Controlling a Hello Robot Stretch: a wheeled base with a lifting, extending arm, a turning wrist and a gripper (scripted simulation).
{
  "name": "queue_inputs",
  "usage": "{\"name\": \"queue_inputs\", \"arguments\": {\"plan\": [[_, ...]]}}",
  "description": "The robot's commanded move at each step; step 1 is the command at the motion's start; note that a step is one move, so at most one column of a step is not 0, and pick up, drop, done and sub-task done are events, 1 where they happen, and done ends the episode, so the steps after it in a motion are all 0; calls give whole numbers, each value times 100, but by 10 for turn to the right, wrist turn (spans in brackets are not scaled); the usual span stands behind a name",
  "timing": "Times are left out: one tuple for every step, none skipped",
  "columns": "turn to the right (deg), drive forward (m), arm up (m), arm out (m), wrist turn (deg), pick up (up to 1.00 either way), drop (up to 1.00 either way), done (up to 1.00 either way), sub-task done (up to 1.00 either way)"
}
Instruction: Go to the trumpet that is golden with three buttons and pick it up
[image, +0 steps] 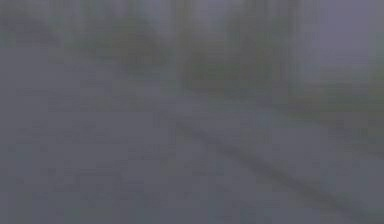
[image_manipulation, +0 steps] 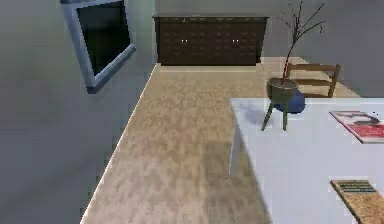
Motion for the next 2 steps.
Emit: {"name": "queue_inputs", "arguments": {"plan": [[-450,0,0,0,0,0,0,0,0],[-180,0,0,0,0,0,0,0,0]]}}
